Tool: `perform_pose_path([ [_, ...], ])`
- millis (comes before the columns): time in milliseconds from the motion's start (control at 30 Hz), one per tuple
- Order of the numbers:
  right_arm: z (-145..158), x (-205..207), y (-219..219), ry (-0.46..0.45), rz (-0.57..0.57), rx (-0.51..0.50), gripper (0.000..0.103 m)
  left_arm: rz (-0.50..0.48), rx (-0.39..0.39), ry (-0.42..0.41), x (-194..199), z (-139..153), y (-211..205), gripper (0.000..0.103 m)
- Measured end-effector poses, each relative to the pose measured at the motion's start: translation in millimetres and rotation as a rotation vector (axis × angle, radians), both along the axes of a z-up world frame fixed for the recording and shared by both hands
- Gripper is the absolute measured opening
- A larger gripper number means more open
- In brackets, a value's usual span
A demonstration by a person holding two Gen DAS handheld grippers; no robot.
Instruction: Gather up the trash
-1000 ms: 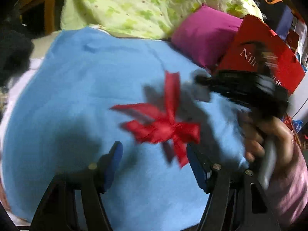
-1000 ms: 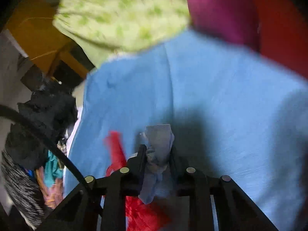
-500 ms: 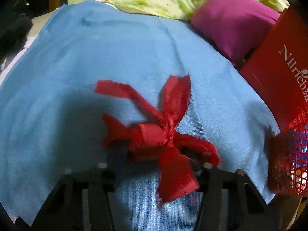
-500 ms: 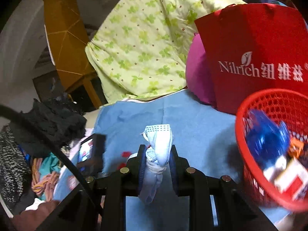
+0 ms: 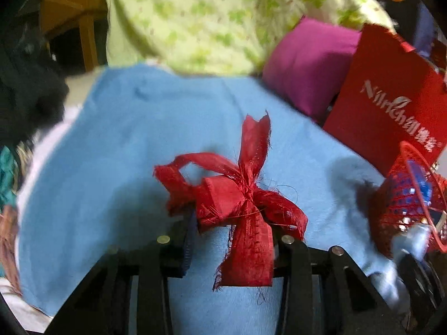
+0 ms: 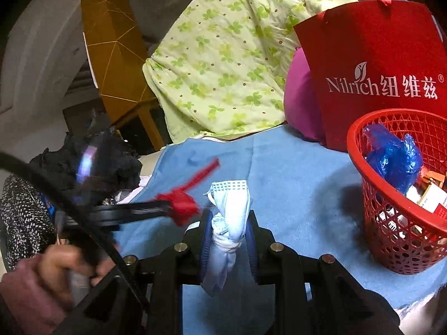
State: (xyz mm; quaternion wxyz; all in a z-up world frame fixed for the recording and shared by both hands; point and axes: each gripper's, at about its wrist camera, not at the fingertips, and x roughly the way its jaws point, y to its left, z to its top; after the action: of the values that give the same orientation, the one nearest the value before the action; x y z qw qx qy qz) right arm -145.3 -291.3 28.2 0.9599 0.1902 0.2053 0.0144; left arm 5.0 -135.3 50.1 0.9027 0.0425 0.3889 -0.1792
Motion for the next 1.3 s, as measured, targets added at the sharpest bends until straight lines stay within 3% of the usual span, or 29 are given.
perform_pose_path([
  [633,0,-1,21,0.008,-0.023,-0.081,0.025,-0.001,-0.059,-0.330,-96,96,36,0.041],
  [1300,1,1,21,0.016,-0.021,-0.073,0.025,-0.050,-0.035,-0.353,-127,105,35,0.042],
])
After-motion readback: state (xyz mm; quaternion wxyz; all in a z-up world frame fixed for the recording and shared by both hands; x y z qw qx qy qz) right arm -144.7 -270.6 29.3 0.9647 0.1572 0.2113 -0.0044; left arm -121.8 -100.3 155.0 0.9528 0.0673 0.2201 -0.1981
